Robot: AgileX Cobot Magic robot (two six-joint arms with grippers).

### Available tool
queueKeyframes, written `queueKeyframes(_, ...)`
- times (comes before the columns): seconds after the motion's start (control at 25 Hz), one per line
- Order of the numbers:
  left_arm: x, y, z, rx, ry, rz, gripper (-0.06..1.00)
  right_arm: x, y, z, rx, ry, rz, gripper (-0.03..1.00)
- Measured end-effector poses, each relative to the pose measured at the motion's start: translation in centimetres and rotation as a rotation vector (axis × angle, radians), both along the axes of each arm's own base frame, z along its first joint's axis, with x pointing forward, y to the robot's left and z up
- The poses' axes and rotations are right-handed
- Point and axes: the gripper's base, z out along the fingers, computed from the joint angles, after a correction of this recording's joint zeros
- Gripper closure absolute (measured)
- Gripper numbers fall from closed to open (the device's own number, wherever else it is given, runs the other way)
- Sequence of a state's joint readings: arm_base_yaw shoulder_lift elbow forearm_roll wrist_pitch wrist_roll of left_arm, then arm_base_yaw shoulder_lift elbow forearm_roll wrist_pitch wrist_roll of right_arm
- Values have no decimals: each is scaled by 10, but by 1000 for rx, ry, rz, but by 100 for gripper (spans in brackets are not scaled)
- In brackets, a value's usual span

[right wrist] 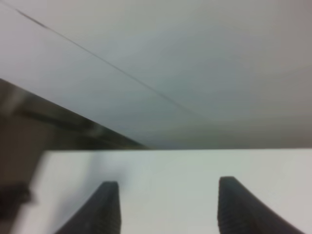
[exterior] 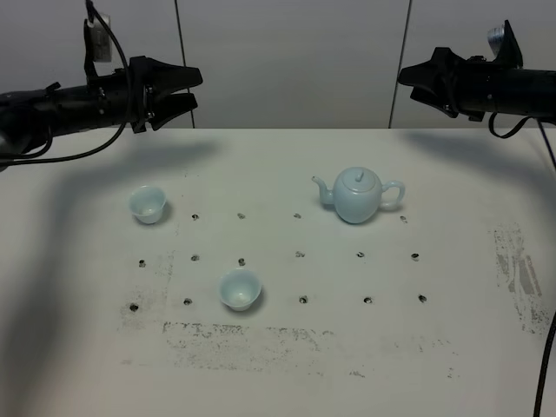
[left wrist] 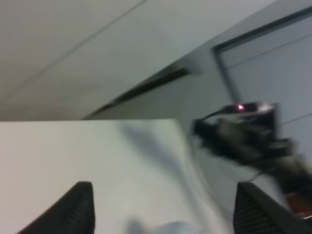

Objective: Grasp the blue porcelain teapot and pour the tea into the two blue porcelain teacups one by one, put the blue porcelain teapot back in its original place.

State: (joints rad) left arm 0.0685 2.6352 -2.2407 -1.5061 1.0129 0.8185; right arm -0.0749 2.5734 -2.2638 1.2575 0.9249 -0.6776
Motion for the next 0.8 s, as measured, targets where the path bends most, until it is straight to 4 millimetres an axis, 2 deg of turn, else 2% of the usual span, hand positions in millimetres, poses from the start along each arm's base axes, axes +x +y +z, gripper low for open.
queueKeyframes(0.2,10,3,21,440,-75,13,29,2,-18,0,-410,-14,7,51)
queueKeyframes(0.4,12,9,30,994,-44,86,31,-3,-44,-12,-740,150,-68,51)
queueKeyframes(0.48,9,8,29,1127,-18,94,32,-9,-50,-16,-878,216,-45,51)
queueKeyframes(0.64,-11,3,38,1278,-4,30,33,-27,-47,-10,-1044,354,30,52)
queueKeyframes(0.8,-44,17,49,1440,36,26,38,-51,-45,13,-1070,420,54,52)
